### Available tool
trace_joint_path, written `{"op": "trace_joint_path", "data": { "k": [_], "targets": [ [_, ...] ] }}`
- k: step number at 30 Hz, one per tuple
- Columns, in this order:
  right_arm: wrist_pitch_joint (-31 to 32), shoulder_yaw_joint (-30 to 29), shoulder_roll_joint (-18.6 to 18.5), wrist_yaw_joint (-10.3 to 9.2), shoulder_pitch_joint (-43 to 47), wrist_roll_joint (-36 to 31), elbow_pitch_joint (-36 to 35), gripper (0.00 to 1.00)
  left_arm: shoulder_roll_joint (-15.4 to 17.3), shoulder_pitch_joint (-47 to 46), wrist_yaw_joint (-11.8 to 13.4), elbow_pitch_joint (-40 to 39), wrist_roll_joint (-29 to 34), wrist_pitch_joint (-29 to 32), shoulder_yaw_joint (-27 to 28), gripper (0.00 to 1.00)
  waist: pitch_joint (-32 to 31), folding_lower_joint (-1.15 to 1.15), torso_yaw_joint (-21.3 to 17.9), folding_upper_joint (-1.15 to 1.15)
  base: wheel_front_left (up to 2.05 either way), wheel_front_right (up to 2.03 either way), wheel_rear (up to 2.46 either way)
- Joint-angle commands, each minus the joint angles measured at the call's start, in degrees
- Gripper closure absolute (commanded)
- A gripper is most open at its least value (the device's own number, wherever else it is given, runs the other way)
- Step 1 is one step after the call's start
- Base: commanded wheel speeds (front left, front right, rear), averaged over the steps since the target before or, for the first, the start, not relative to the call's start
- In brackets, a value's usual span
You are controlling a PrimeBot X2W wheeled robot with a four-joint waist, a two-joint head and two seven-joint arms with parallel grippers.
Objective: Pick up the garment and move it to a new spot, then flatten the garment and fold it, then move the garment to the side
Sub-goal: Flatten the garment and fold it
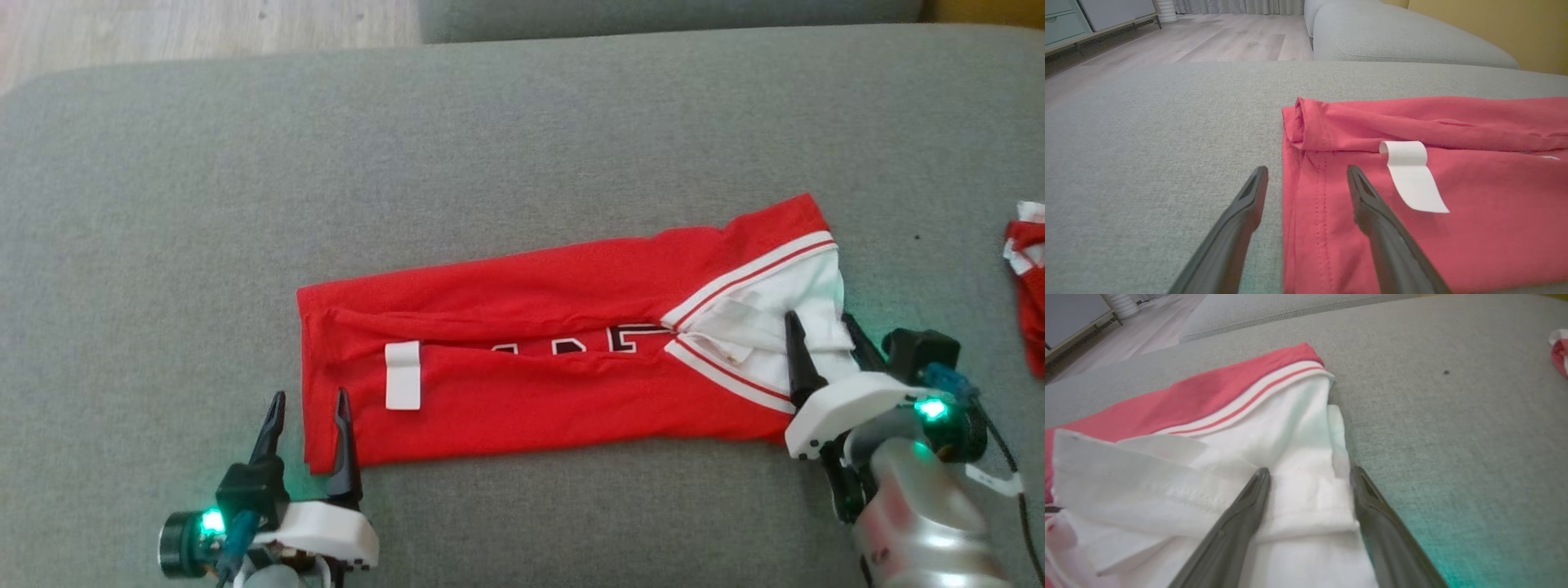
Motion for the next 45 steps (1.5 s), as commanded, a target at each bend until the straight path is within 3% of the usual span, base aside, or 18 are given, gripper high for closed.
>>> {"op": "trace_joint_path", "data": {
  "k": [1, 4, 5, 6, 10, 17, 20, 26, 35, 45],
  "targets": [
    [0.42, 1.22, 0.57, -0.04, -1.06, 0.32, 0.43, 0.00, 0.17, -2.01, 0.67, -1.11, -0.41, -0.55, 1.35, 0.00, 0.56, -0.01, 0.50, 0.00, 0.00, 0.00, 0.00],
    [0.88, 2.24, 1.04, -0.04, -1.53, 2.94, 3.66, 0.00, 0.16, -2.04, 0.81, -0.92, -0.53, -0.55, 1.23, 0.00, 0.86, -0.01, 0.83, 0.00, 0.00, 0.00, 0.00],
    [1.10, 3.09, 1.15, -0.04, -1.58, 3.75, 4.45, 0.25, 0.16, -2.03, 0.80, -0.86, -0.54, -0.55, 1.23, 0.00, 0.93, -0.01, 0.87, 0.00, 0.00, 0.00, 0.00],
    [1.17, 3.49, 1.22, -0.04, -1.59, 4.75, 5.16, 1.00, 0.16, -2.03, 0.78, -0.76, -0.55, -0.55, 1.25, 0.00, 0.97, -0.01, 0.87, 0.00, 0.00, 0.00, 0.00],
    [1.07, 3.96, 1.00, -0.04, -1.67, 9.70, 7.79, 1.00, 0.16, -2.04, 0.66, -0.37, -0.39, -0.55, 1.08, 0.00, 0.88, -0.01, 0.51, 0.00, 0.00, 0.00, 0.00],
    [-0.85, 2.31, -3.51, -0.04, -2.80, 11.03, 5.54, 1.00, 0.16, -2.25, 0.31, -0.33, -0.12, -0.55, 0.56, 0.00, -0.05, -0.01, -0.53, 0.00, 0.00, 0.00, 0.00],
    [-0.93, 0.47, -5.11, -0.04, -2.58, 9.60, -0.50, 1.00, 0.16, -2.16, 0.19, -0.31, -0.35, -0.55, 0.21, 0.00, -0.58, -0.01, -0.96, 0.00, 0.00, 0.00, 0.00],
    [-0.95, 1.67, -3.50, -0.04, -0.24, 7.88, -11.56, 1.00, 0.16, -1.75, 0.10, -0.16, -0.98, -0.55, -1.05, 0.00, -1.52, -0.01, -1.08, 0.00, 0.00, 0.00, 0.00],
    [-0.96, 17.93, -0.32, -0.04, 4.23, 13.88, -24.25, 1.00, 0.16, -1.77, -0.37, 0.55, -1.56, -0.55, -4.57, 0.00, -1.90, -0.01, 2.87, 0.00, 0.00, 0.00, 0.00],
    [-0.96, 32.66, 0.35, -0.04, 1.89, 21.73, -25.63, 1.00, 0.16, -1.36, -0.01, 0.56, -2.41, -0.55, -8.10, 0.00, -1.21, -0.01, 12.47, 0.00, 0.00, 0.00, 0.00]
  ]
}}
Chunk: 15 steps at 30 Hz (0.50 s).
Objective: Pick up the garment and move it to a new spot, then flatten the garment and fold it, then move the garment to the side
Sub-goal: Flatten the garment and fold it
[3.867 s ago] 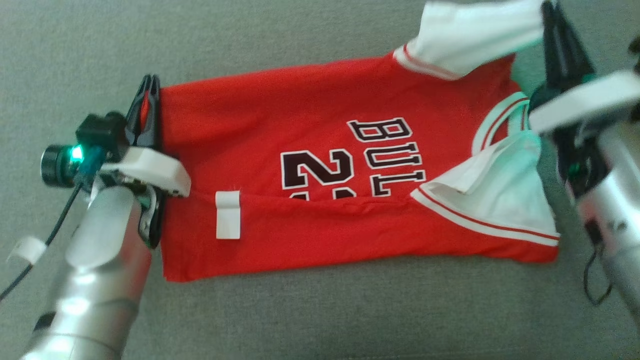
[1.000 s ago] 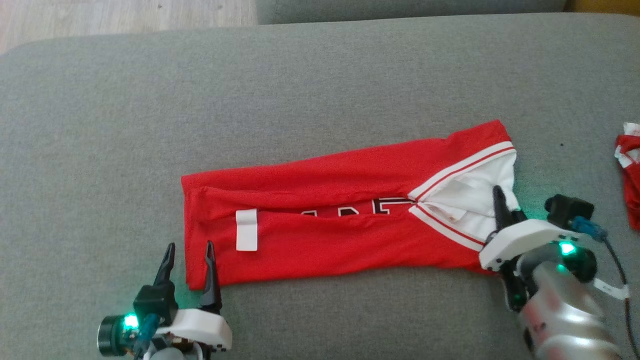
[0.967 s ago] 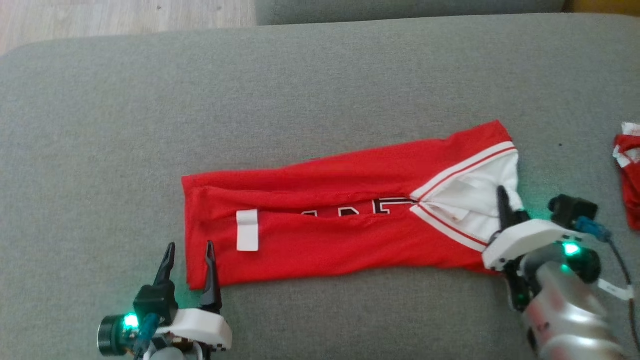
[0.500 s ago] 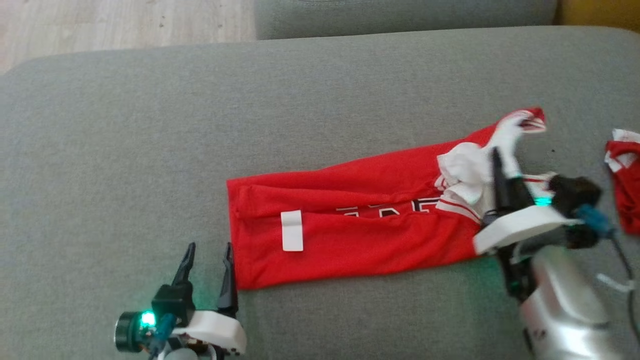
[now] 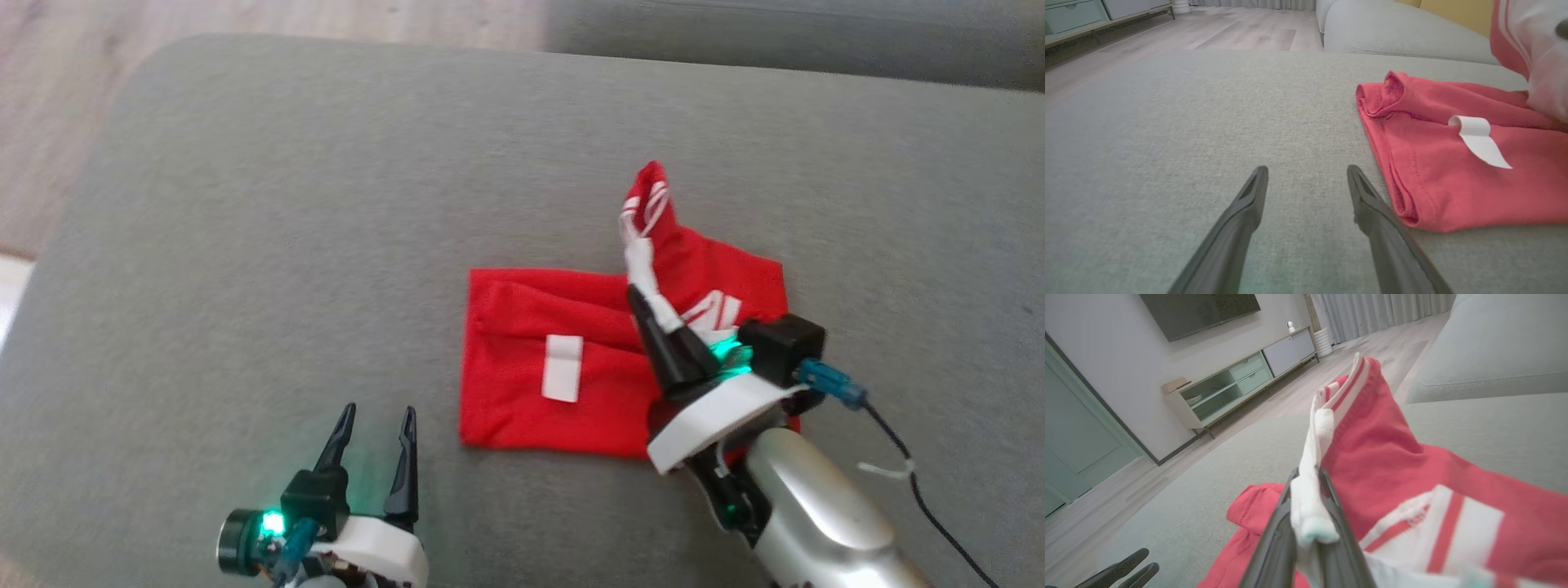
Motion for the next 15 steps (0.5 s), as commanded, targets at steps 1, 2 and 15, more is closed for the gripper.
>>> {"op": "trace_joint_path", "data": {
  "k": [1, 2, 15],
  "targets": [
    [-0.37, 2.22, 1.13, -0.05, -2.50, 0.94, -1.25, 1.00, 0.20, -0.73, 0.23, -1.34, -0.44, -0.55, 1.15, 0.00, 0.37, 0.00, 3.33, 0.00, 0.00, 0.00, 0.00],
    [-0.37, 3.07, 1.21, -0.05, -2.80, 1.49, -0.91, 1.00, 0.20, -0.65, 0.26, -1.36, -0.59, -0.55, 0.87, 0.00, 0.50, 0.00, 4.18, 0.00, 0.00, 0.00, 0.00],
    [-0.37, 7.88, 1.21, -0.05, -5.69, 11.17, -1.55, 0.00, 0.20, -1.27, 1.06, -1.83, -0.88, -0.55, 0.97, 0.00, 0.17, 0.00, 2.15, 0.00, 0.00, 0.00, 0.00]
  ]
}}
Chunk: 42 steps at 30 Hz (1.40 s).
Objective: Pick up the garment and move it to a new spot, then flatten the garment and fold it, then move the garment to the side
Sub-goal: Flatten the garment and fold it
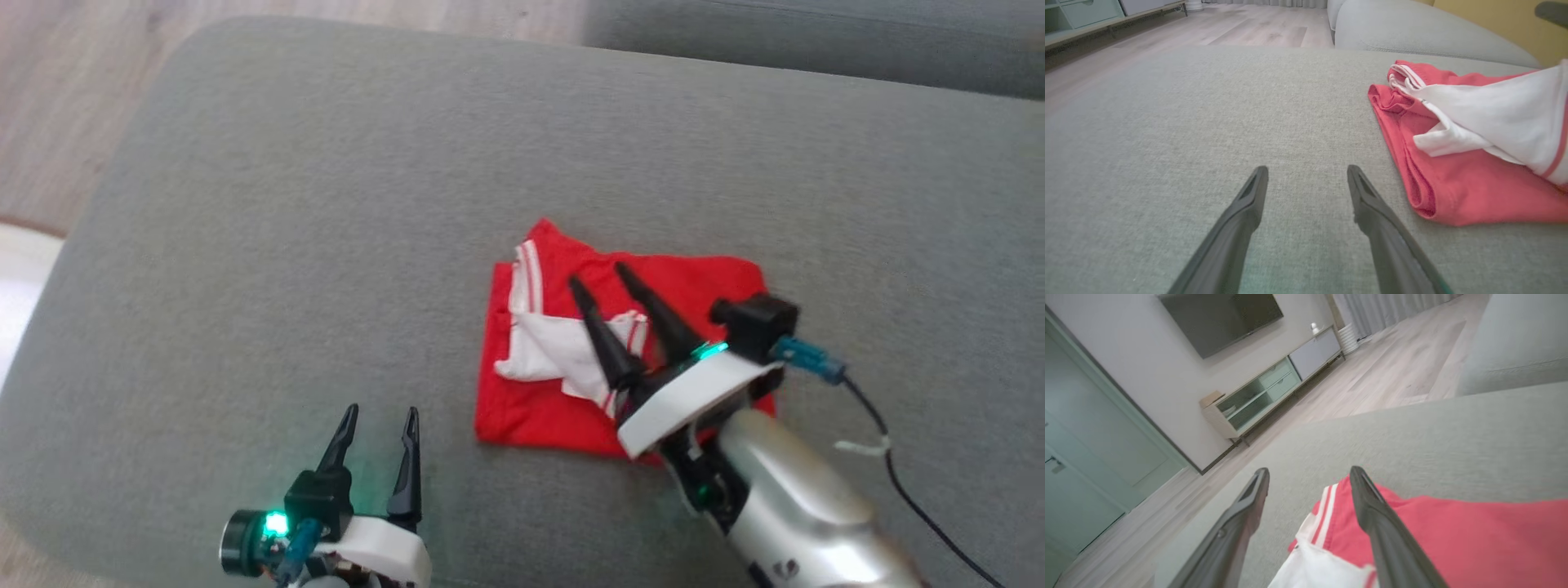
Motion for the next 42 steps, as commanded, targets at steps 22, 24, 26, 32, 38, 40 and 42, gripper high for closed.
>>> {"op": "trace_joint_path", "data": {
  "k": [22, 24, 26, 32, 38, 40, 42],
  "targets": [
    [-0.37, -27.15, 0.83, -0.05, 9.23, -22.56, -0.25, 0.00, 0.18, -1.99, 1.09, -2.44, 3.30, -0.55, 7.79, 0.00, -3.86, 0.00, -14.74, 0.00, 0.00, 0.00, 0.00],
    [-0.37, -27.81, 1.03, -0.05, 10.19, -23.47, -0.01, 0.00, 0.18, -1.23, 1.44, -2.84, 3.14, -0.55, 8.08, 0.00, -4.10, 0.00, -14.88, 0.00, 0.00, 0.00, 0.00],
    [-0.37, -28.30, 1.18, -0.05, 10.90, -24.35, 0.24, 0.00, 0.18, -0.49, 1.68, -3.32, 3.12, -0.55, 8.22, 0.00, -4.31, 0.00, -14.93, 0.00, 0.00, 0.00, 0.00],
    [-0.37, -29.23, 1.45, -0.05, 11.48, -25.35, 0.40, 0.00, 0.18, 0.22, 1.81, -3.89, 2.89, -0.55, 8.07, 0.00, -4.34, 0.00, -14.37, 0.00, 0.00, 0.00, 0.00],
    [-0.37, -27.23, 1.51, -0.05, 9.76, -25.26, 1.86, 1.00, 0.18, -0.71, 1.65, -4.30, 2.54, -0.55, 6.48, 0.00, -2.90, 0.00, -11.87, 0.00, 0.00, 0.00, 0.00],
    [-0.37, -25.11, 1.52, -0.05, 7.75, -25.59, 3.92, 1.00, 0.18, -1.18, 1.56, -4.28, 2.27, -0.55, 5.29, 0.00, -2.01, 0.00, -9.35, 0.00, 0.00, 0.00, 0.00],
    [-0.37, -23.64, 1.53, -0.05, 6.28, -25.61, 5.30, 1.00, 0.18, -1.51, 1.43, -4.18, 2.09, -0.55, 4.36, 0.00, -1.40, 0.00, -7.20, 0.00, 0.00, 0.00, 0.00]
  ]
}}
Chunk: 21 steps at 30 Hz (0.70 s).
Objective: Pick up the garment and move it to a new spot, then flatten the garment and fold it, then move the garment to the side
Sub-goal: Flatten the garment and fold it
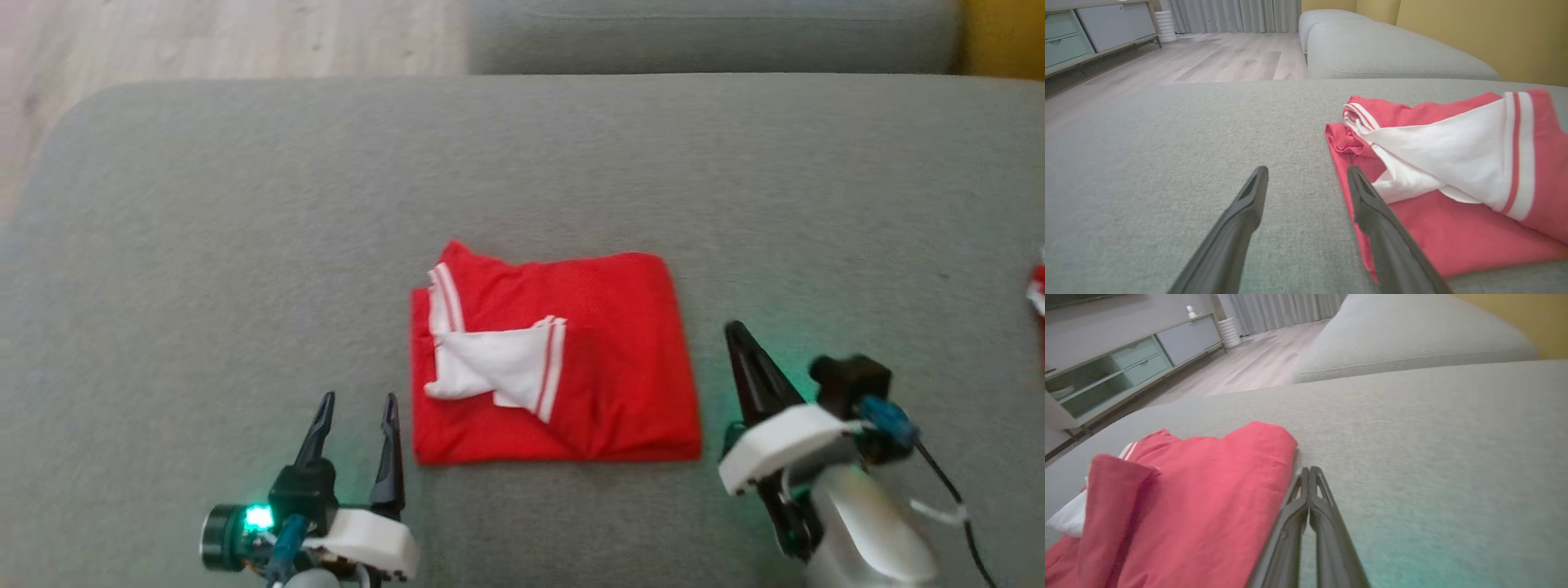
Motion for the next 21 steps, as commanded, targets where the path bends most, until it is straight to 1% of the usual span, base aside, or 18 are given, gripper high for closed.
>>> {"op": "trace_joint_path", "data": {
  "k": [1, 6, 10, 12, 13, 14, 15, 18, 21],
  "targets": [
    [-0.37, 2.90, 0.60, -0.05, -3.85, -0.26, -0.54, 1.00, 0.19, -2.27, -0.05, -1.63, -0.61, -0.55, 0.87, 0.00, 1.39, 0.00, 3.72, 0.00, 0.00, 0.00, 0.00],
    [-0.37, 9.47, 0.60, -0.05, -6.59, 0.40, 2.90, 1.00, 0.19, -2.37, 0.36, -1.77, -1.21, -0.55, 0.04, 0.00, 2.30, 0.00, 8.43, 0.00, 0.00, 0.00, 0.00],
    [-0.37, 20.34, 0.60, -0.05, -7.20, 4.60, 2.66, 1.00, 0.19, -1.80, 0.60, -1.83, -1.51, -0.55, 0.42, 0.00, 2.54, 0.00, 10.25, 0.00, 0.00, 0.00, 0.00],
    [-0.37, 26.80, 0.60, -0.05, -7.34, 8.19, 1.15, 1.00, 0.19, -1.51, 0.62, -1.86, -1.58, -0.55, 0.78, 0.00, 2.51, 0.00, 10.32, 0.00, 0.00, 0.00, 0.00],
    [-0.37, 26.80, 0.60, -0.05, -7.34, 8.19, 1.15, 1.00, 0.19, -1.51, 0.62, -1.86, -1.58, -0.55, 0.78, 0.00, 2.51, 0.00, 10.32, 0.00, 0.00, 0.00, 0.00],
    [-0.37, 31.01, 0.60, -0.05, -7.95, 11.02, 0.40, 1.00, 0.19, -1.19, 0.82, -1.95, -1.66, -0.55, 1.39, 0.00, 2.32, 0.00, 9.65, 0.00, 0.00, 0.00, 0.00],
    [-0.37, 31.01, 0.60, -0.05, -7.95, 11.02, 0.40, 1.00, 0.19, -1.19, 0.82, -1.95, -1.66, -0.55, 1.39, 0.00, 2.32, 0.00, 9.65, 0.00, 0.00, 0.00, 0.00],
    [-0.37, 33.52, 0.29, -0.05, -9.38, 14.04, -0.75, 1.00, 0.19, -1.02, 0.89, -2.07, -1.64, -0.55, 1.82, 0.00, 1.99, 0.00, 7.89, 0.00, 0.00, 0.00, 0.00],
    [-0.37, 32.72, -0.66, -0.05, -10.29, 15.44, -1.69, 1.00, 0.19, -1.34, 0.64, -2.01, -1.34, -0.55, 2.12, 0.00, 1.63, 0.00, 5.67, 0.00, 0.00, 0.00, 0.00]
  ]
}}
